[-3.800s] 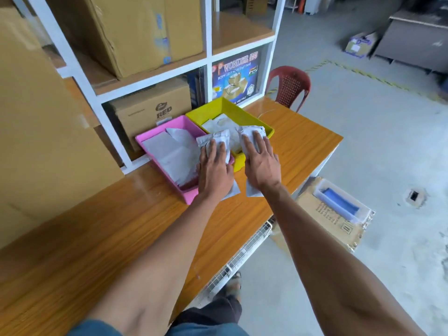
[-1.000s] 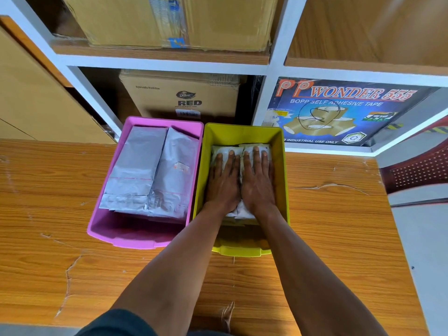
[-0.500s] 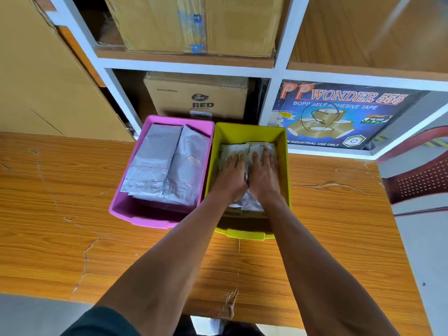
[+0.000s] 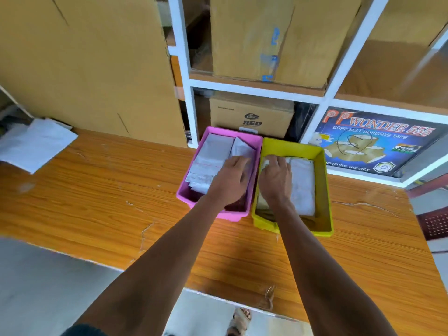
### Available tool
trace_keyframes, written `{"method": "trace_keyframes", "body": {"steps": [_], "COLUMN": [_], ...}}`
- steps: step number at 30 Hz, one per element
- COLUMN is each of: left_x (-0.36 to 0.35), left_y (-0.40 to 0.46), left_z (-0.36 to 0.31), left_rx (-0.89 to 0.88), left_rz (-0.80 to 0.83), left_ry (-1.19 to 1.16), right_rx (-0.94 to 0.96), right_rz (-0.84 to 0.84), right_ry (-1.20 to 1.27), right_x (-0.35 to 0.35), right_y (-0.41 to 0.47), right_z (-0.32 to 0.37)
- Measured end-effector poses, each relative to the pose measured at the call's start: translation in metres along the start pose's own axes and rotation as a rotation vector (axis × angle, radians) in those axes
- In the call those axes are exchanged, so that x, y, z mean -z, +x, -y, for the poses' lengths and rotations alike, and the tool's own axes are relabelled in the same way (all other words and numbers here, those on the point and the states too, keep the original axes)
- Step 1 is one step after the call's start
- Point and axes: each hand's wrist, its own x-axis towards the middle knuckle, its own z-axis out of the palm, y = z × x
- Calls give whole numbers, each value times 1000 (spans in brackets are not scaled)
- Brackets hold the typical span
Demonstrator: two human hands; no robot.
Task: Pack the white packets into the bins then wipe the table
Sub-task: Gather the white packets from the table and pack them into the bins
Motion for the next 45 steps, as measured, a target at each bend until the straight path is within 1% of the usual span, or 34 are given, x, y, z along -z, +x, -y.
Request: {"method": "trace_keyframes", "body": {"steps": [4, 9, 13, 16, 18, 23, 29, 37, 41, 45], "left_x": [53, 123, 171, 197, 216, 255, 297, 361, 401, 423], "left_y": [-52, -133, -205, -257, -286, -333, -352, -342, -325, -312], "left_z": [60, 145, 207, 250, 274, 327, 385, 482, 532, 569], "left_rx": [81, 188, 347, 412, 485, 587, 665, 770, 802, 808], "left_rz": [-85, -116, -144, -156, -172, -226, -276, -255, -258, -274], "left_ry": [33, 73, 94, 85, 78, 86, 91, 122, 123, 127], "right_rx": [158, 309, 425, 462, 479, 526, 553, 531, 530, 521], "right_rz": [-31, 20, 53, 113, 193, 360, 447, 467, 483, 484], "right_ry": [58, 132, 198, 209, 210, 228, 230, 297, 316, 308], "right_x": [-33, -78, -121, -153, -174, -215, -265, -358, -392, -421], "right_y": [-25, -87, -141, -179, -201, -229, -228, -207, -183, -163], "right_z": [74, 185, 262, 309, 338, 400, 465, 558, 611, 644]}}
